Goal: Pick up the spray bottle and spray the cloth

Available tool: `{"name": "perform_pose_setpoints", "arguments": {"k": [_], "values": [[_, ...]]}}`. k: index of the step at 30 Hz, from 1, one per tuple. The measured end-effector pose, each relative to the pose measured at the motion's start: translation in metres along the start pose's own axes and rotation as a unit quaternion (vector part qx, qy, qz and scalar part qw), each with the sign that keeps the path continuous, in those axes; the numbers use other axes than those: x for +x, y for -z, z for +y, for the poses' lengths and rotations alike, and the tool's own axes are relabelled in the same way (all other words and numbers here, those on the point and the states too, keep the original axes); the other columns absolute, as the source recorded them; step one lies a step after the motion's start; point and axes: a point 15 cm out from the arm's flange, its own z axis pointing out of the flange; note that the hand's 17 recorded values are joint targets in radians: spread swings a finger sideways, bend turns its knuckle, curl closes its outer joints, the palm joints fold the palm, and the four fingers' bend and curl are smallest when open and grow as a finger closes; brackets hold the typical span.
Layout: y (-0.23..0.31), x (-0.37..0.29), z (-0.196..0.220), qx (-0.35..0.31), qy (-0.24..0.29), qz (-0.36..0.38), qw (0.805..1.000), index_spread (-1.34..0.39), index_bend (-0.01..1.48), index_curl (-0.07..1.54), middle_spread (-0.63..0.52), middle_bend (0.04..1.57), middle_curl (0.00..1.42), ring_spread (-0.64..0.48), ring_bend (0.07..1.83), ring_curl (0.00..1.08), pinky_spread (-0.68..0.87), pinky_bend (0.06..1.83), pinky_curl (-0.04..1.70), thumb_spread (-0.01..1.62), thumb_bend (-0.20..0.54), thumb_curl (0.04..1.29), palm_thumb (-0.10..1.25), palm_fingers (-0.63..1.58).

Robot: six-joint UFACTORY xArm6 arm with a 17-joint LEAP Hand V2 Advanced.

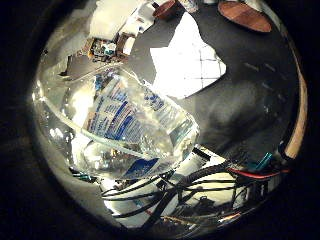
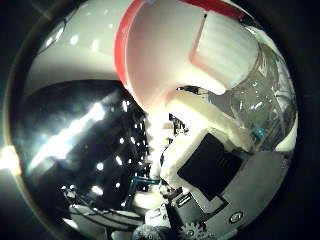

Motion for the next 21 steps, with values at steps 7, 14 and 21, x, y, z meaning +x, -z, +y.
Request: {"name": "perform_pose_setpoints", "arguments": {"k": [7, 14, 21], "values": [[-0.006, 0.009, 0.012, -0.112, -0.036, -0.053, 0.992, -0.27, 1.09, 0.89, -0.20, 1.24, 0.96, -0.25, 1.31, 0.89, -0.22, 1.04, 1.47, 1.24, -0.010, 0.48, 0.95, 1.09], [0.005, 0.015, 0.000, -0.129, -0.055, -0.046, 0.989, -0.27, 1.09, 0.88, -0.20, 1.25, 0.95, -0.25, 1.31, 0.89, -0.22, 1.04, 1.48, 1.25, -0.010, 0.51, 0.95, 1.09], [0.005, 0.018, -0.001, -0.160, -0.072, -0.055, 0.983, -0.27, 1.09, 0.88, -0.19, 1.26, 0.94, -0.25, 1.31, 0.89, -0.22, 1.04, 1.49, 1.25, -0.010, 0.53, 0.96, 1.09]]}}
